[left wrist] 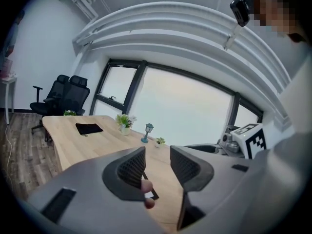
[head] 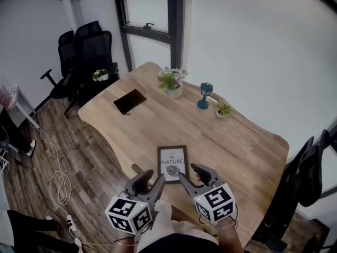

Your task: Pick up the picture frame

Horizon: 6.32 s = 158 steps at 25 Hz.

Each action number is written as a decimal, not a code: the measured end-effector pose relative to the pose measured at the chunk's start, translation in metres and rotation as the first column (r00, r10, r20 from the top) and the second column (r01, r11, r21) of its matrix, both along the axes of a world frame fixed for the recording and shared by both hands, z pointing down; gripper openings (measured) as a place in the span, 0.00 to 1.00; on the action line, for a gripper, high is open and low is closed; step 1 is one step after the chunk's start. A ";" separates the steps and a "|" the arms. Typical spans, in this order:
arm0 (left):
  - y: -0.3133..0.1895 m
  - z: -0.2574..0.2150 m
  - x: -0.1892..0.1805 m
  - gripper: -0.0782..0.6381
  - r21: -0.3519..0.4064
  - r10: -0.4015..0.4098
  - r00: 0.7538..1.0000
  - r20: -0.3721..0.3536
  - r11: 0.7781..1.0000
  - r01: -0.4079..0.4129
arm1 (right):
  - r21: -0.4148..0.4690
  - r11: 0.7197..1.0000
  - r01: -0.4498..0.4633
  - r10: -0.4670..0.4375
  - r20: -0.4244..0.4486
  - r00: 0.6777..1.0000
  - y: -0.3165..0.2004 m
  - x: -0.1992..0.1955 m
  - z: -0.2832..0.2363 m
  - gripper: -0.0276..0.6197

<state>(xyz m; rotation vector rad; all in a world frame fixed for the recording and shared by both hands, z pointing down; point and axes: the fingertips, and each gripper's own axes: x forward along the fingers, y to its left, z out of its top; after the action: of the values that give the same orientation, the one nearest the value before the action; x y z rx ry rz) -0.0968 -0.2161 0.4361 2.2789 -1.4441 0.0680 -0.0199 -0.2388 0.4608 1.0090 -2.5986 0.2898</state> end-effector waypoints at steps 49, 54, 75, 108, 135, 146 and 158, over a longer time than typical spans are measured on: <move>-0.089 0.178 -0.032 0.35 -0.343 -0.038 0.998 -0.053 0.939 0.017 | -0.263 0.955 -0.139 0.097 -0.166 0.981 -0.096 0.001 0.164 0.29; -0.095 0.190 -0.036 0.35 -0.371 -0.033 0.998 -0.046 0.928 0.013 | -0.280 0.947 -0.157 0.109 -0.180 0.978 -0.100 0.001 0.177 0.29; -0.110 0.245 -0.029 0.35 -0.492 -0.005 0.999 -0.039 0.870 -0.015 | -0.385 0.894 -0.229 0.147 -0.231 0.962 -0.114 0.008 0.228 0.29; -0.111 0.281 -0.029 0.24 -0.565 -0.007 0.995 0.101 0.823 0.063 | -0.440 0.847 -0.299 0.202 -0.253 0.946 -0.115 0.014 0.257 0.28; -0.098 0.254 -0.038 0.21 -0.525 -0.044 0.989 0.140 0.843 0.112 | -0.367 0.872 -0.325 0.254 -0.228 0.940 -0.107 0.013 0.226 0.18; -0.083 0.233 -0.035 0.21 -0.478 -0.048 0.990 0.136 0.872 0.108 | -0.312 0.892 -0.326 0.273 -0.201 0.941 -0.095 0.017 0.204 0.16; -0.082 0.202 -0.022 0.21 -0.405 -0.029 0.992 0.122 0.911 0.077 | -0.260 0.899 -0.352 0.319 -0.161 0.934 -0.092 0.032 0.175 0.15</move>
<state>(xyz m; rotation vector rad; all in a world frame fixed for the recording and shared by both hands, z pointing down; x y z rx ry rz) -0.1186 -0.2985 0.6377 1.9157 -1.3912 0.4485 0.0118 -0.3311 0.6363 1.3186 -2.1882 0.6521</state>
